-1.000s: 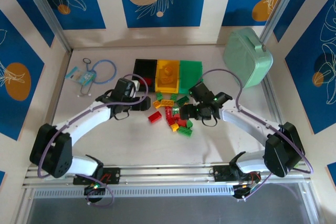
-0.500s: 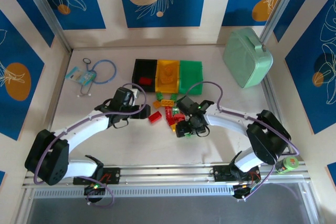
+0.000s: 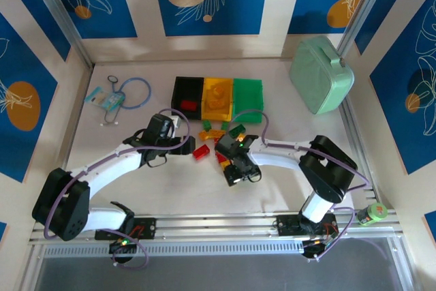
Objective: Sort the legos into containers by color
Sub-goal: Pick up the lego from the bottom-center of the table.
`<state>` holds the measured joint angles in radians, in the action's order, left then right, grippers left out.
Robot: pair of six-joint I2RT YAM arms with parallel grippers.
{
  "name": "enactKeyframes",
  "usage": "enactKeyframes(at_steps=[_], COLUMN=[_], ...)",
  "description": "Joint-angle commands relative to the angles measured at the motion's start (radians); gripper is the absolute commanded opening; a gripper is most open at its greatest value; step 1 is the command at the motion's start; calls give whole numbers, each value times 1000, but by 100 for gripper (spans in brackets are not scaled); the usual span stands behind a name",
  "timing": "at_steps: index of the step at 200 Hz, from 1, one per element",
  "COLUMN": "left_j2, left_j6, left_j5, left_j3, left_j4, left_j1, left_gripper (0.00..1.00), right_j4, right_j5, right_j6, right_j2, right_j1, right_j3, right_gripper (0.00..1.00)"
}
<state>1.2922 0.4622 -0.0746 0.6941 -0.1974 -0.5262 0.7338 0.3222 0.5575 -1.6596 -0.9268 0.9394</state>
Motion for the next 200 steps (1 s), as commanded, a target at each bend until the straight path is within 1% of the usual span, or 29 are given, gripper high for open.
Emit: enactKeyframes(at_steps=[1,17,38,81,105,138,153,168,190,200], left_j2=[1,4,11,11,6,5,9,15,21,23], left_j6=[-10,-10,-9,-13,-14,-21,-23,-22,-21,-21], left_j5=[-6,-7,-10,-3,1,6,7,4,0,-1], left_j3=[-11,-14,-12,-11,-16,-16,-14,-12,-8,-6], left_j4=[19,24,30,26,25,22,22,25,26,27], left_j1=[-8,-7,-7,-8,-8,-7,-8,-8,-8,-8], left_gripper=[89,89,89,89,88,88,88,87,87,87], right_j4=[19,17,3,-30,-49,-43,-34,-23,-3,8], right_j5=[63,81,68,30,3,1,7,8,17,21], right_j6=[2,-3,-40,-95,-99,-84,-70,-53,-29,-21], right_j2=[-21,-11,-5,-47,-61,-56,-46,-32,-11,0], right_j1=[-15,-3,14,35,32,9,-3,-13,-27,-30], right_j3=[15,17,33,67,67,56,47,38,27,25], right_gripper=[72,75,79,79,76,66,60,51,42,40])
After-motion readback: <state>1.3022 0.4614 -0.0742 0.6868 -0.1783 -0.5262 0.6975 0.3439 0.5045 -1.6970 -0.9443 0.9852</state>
